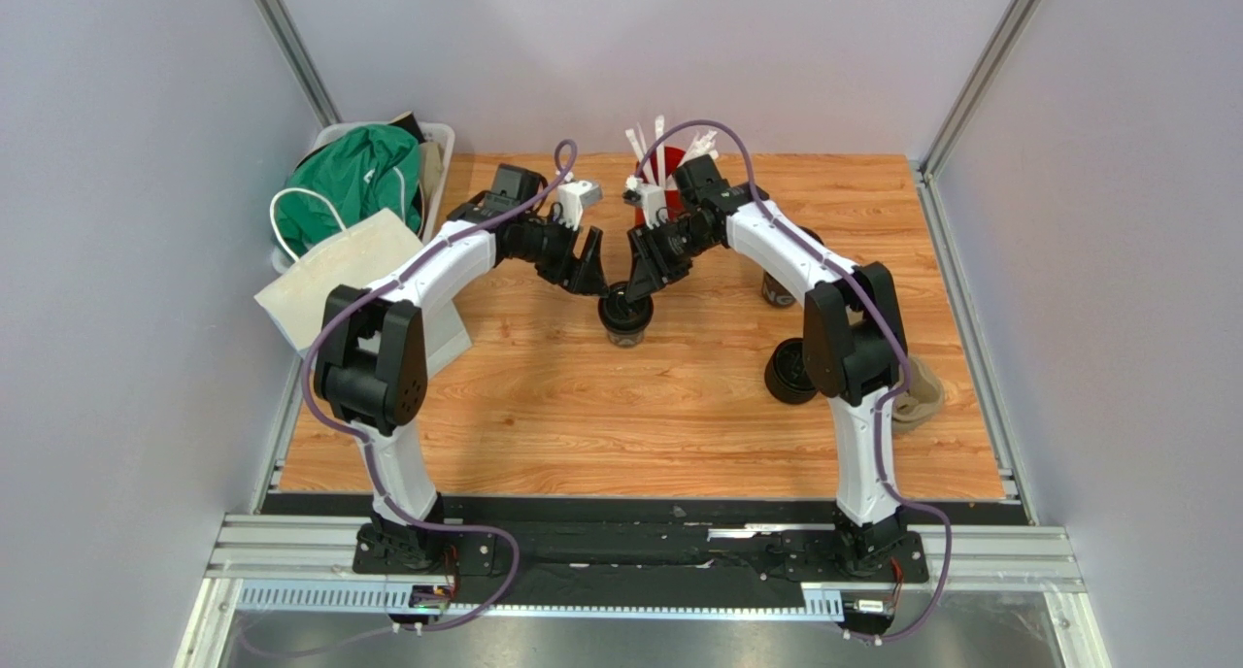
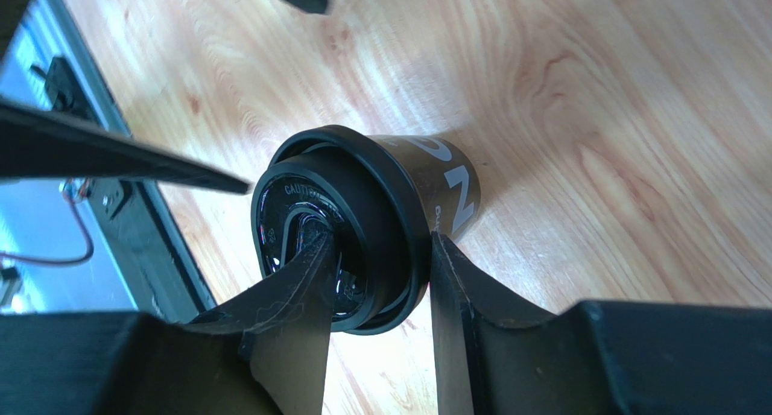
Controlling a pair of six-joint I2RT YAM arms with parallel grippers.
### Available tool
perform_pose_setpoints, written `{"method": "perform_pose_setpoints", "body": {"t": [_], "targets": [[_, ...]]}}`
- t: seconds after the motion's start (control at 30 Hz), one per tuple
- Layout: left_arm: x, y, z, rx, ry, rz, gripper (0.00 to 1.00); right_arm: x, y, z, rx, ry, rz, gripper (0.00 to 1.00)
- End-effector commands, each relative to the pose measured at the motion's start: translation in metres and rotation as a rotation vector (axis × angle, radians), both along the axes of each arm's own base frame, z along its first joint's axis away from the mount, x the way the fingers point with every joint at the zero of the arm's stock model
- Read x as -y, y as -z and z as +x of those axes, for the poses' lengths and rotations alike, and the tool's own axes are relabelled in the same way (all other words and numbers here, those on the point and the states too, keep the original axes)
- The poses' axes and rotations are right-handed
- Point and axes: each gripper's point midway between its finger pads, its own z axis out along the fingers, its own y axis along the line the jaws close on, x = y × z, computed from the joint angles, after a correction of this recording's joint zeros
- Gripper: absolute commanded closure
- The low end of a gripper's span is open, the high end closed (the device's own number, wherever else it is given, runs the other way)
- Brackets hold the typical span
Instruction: Pack the takeout coffee
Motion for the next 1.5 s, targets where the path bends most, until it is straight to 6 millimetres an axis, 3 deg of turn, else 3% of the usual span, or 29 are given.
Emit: {"method": "perform_pose_setpoints", "body": {"t": [0.0,0.33,0.67,0.83,1.03,1.47], "targets": [[0.009,-0.001,0.008,0.006,0.019,-0.036,0.21,0.028,0.051,-0.032,-0.123,-0.130,-0.158,0.67],[0.011,0.014,0.023,-0.007,0.009,-0.025,0.23,0.023,0.048,-0.027,-0.130,-0.157,-0.143,0.66],[-0.002,0.034,0.026,-0.024,-0.030,0.051,0.25,0.022,0.047,-0.027,-0.134,-0.150,-0.137,0.66],[0.006,0.011,0.030,-0.056,-0.040,-0.106,0.24,0.022,0.048,-0.027,-0.136,-0.146,-0.140,0.66],[0.007,-0.001,0.032,-0.046,-0.031,-0.149,0.24,0.025,0.049,-0.031,-0.139,-0.148,-0.145,0.66],[0.014,0.029,0.004,-0.084,0.072,-0.068,0.26,0.023,0.050,-0.026,-0.124,-0.130,-0.146,0.66]]}}
